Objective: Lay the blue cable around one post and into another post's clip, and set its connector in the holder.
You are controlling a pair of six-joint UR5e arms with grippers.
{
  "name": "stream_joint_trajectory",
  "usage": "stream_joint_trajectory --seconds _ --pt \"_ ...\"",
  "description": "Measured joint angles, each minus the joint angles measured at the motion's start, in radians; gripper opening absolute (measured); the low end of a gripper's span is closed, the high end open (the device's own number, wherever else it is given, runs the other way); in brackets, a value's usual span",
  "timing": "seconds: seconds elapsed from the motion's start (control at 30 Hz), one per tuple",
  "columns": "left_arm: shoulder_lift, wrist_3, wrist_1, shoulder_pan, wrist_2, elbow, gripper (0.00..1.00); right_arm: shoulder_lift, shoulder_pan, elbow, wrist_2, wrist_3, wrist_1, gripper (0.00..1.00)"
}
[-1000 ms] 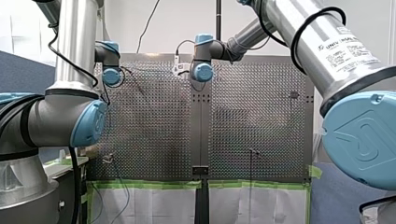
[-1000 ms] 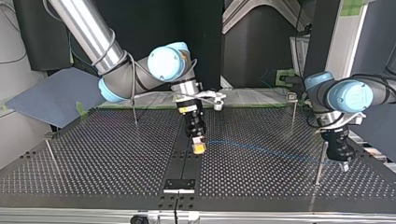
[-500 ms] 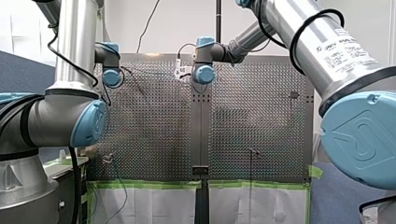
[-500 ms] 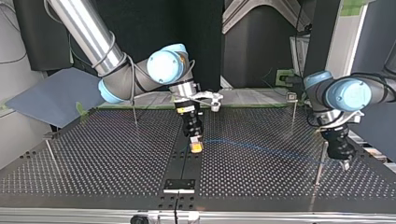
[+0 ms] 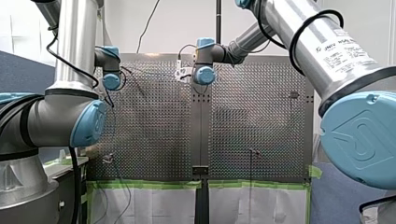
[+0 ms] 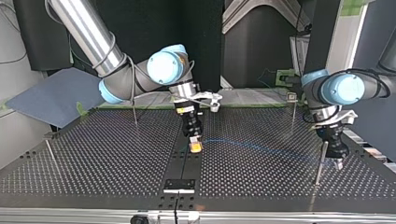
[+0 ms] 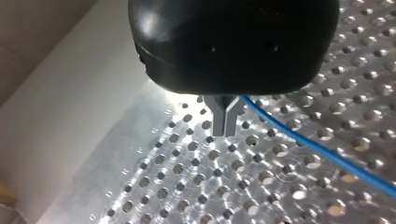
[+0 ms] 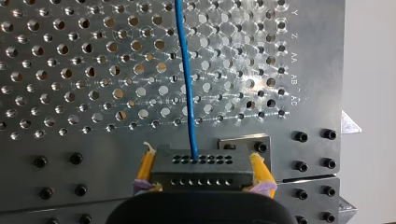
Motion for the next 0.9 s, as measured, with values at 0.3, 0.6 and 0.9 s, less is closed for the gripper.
stream_joint_trajectory --seconds 0.3,0.6,0.9 --pt "0.0 -0.062 0.013 -0.004 -0.059 0.0 0.2 0.002 0.0 0.0 0.001 0.001 -0.001 0.0" --pt "0.0 -0.04 -0.059 -0.003 -0.078 0.0 0.61 0.006 -0.004 0.0 0.0 0.002 -0.004 0.0" --pt "0.001 -0.052 -0.083 -0.005 -0.06 0.0 0.64 0.008 -0.005 0.0 0.0 0.003 -0.002 0.0"
